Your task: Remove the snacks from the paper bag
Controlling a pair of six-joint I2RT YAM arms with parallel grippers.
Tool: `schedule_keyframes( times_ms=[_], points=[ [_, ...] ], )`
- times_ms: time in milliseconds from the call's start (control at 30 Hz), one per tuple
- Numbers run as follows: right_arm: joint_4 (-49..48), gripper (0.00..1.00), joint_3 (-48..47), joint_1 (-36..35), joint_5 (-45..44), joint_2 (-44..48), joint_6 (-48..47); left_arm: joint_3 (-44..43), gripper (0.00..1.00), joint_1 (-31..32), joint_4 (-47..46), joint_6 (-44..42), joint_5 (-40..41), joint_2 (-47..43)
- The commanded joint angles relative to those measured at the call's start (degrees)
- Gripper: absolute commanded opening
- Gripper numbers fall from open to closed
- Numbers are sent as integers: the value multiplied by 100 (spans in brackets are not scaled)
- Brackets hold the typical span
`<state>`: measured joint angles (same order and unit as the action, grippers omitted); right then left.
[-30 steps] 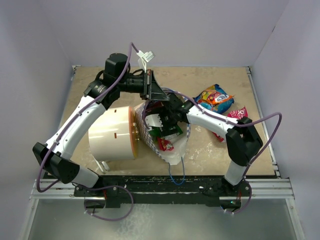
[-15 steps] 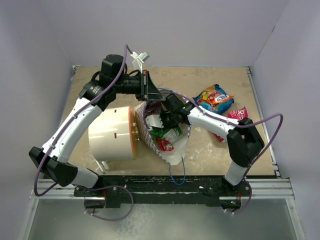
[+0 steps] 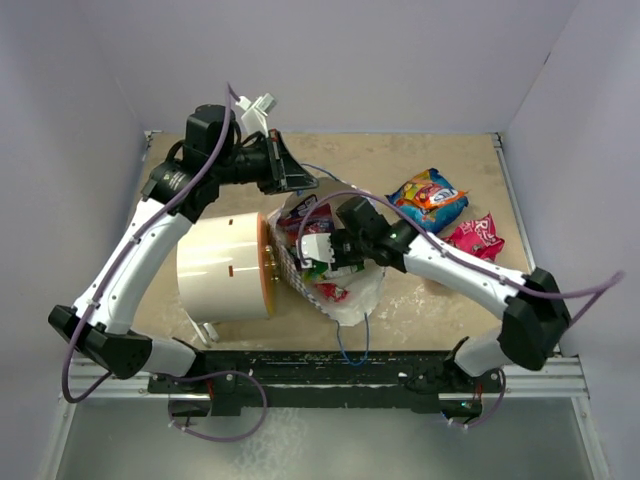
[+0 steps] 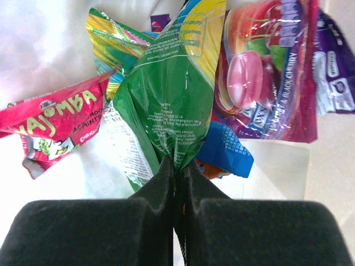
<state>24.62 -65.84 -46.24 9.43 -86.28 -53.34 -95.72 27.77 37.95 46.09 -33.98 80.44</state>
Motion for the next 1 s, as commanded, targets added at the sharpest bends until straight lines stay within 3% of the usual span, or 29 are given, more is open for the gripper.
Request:
schedule_keyframes(
  times_ms=[0,233,333,400,533,633,667,800,967],
  points=[
    [-821,0,375,-69,-12,868,444,-78,0,-27,-373,154,255,-371],
    [-2657,0,1389,-70,-999,1072,348,-56,0,-26,-456,50,178,-416],
    [-3847,7,1716,-93,-1494,808,527,67,0,-26,-450,14,132,-395],
    [-4070,10,1652,-128,-1713,525,577,198,0,-26,-544,103,38,-398],
    [-2925,30,1270,-140,-889,360,551,308,0,-26,-690,111,-330,-366],
    [-2181,56,1321,-140,-47,803,460,98,0,-30,-495,-127,-654,-212],
    [-2015,60,1320,-140,197,937,438,-10,0,-34,-411,-251,-774,-131],
    [-1474,65,938,-145,977,903,671,-105,0,-30,-264,-722,-945,-53],
    [-906,66,414,-140,988,450,719,-38,0,-26,-243,-1025,-882,-45]
  ],
)
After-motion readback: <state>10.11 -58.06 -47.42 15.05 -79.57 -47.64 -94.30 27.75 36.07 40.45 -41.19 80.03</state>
